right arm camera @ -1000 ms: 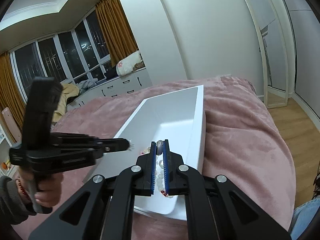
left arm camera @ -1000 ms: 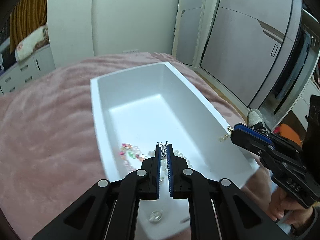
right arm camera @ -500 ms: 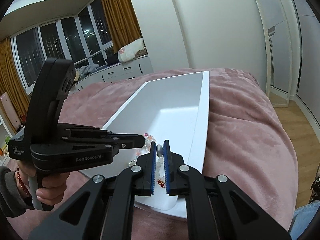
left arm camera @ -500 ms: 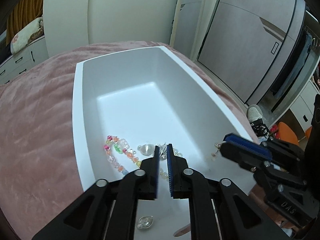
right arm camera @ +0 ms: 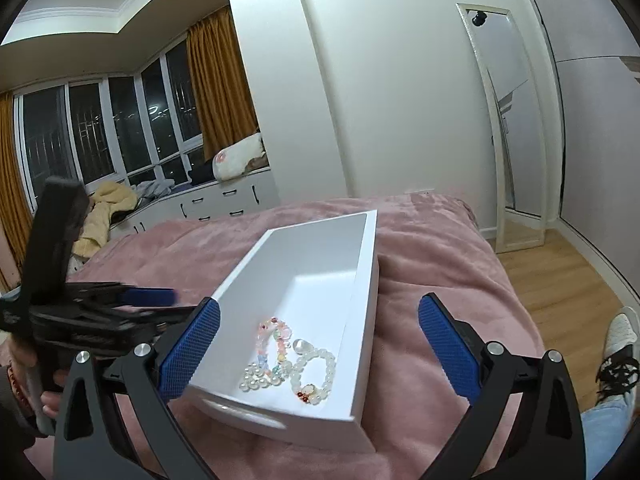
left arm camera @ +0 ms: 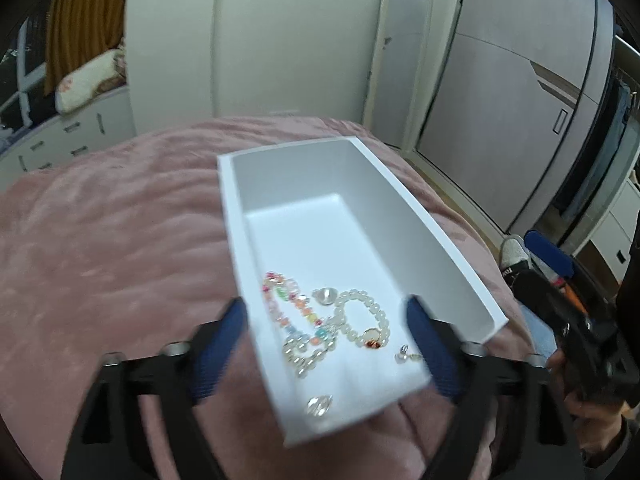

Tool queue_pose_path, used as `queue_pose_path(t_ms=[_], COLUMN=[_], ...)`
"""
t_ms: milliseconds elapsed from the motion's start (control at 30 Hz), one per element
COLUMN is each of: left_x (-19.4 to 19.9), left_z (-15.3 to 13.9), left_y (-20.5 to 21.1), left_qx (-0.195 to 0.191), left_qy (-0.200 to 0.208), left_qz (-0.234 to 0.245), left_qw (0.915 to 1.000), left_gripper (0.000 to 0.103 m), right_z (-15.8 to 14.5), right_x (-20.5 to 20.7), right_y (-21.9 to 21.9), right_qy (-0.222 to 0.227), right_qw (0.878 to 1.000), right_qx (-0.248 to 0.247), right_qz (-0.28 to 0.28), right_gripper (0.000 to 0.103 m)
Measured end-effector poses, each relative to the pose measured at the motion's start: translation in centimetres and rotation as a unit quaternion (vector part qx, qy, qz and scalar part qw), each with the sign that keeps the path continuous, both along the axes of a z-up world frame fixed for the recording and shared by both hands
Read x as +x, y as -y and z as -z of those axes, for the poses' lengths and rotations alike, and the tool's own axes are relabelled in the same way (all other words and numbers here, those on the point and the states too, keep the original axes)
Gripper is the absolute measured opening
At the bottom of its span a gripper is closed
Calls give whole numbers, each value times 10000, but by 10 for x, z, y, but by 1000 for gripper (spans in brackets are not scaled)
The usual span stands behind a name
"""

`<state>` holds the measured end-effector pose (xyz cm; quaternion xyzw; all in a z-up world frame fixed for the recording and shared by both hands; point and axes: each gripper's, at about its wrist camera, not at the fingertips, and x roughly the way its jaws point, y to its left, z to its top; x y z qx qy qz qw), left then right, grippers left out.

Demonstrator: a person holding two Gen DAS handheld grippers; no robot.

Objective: Organize jewelry

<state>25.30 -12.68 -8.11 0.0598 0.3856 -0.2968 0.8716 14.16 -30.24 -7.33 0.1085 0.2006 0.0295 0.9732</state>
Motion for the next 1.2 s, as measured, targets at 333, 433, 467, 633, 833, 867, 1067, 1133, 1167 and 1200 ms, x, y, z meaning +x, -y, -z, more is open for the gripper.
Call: queue_pose_path(t_ms=[333, 433, 467, 633, 833, 867, 1067, 1133, 1167, 1200], left_x=[-78, -99, -104, -130, -150, -153, -163, -163, -162, -160], left_z=[-60, -67, -68, -81, -98, -100, -97, -94, -92, -91], left_y=[-44, -48, -49, -55, -59, -59, -58, -63, -65, -69], left_qx=[89, 209, 248, 155, 165, 194, 453, 474, 485, 480], left_qy=[649, 742, 765, 780, 888, 892, 855, 843, 821, 789], left_qz=[-92, -142, -166, -226, -364, -392, -586, -671, -698, -738], left_qw=[9978, 9969, 9966, 9966, 9952, 9951, 9936, 9930, 9930, 9930], left_gripper=[96, 96, 96, 96, 96, 96, 96, 96, 96, 96], right_z=[-53, -68, -73, -84, -90, -92, -86, -81, -79, -76], right_x=[-32, -47, -51, -73, -86, -89, -94, -96, -97, -98], right_y=[-23, -33, -36, -42, -50, -51, -63, -65, -66, -67], right_qy=[-698, -855, -881, -1033, -1136, -1149, -1463, -1554, -1591, -1630], right_qw=[9948, 9940, 9941, 9927, 9916, 9913, 9871, 9857, 9852, 9844], right_qx=[704, 511, 401, -4, -222, -279, -490, -536, -546, -567], right_qz=[249, 457, 490, 623, 569, 570, 422, 372, 335, 333], right_gripper=[98, 98, 98, 98, 98, 98, 98, 98, 98, 98])
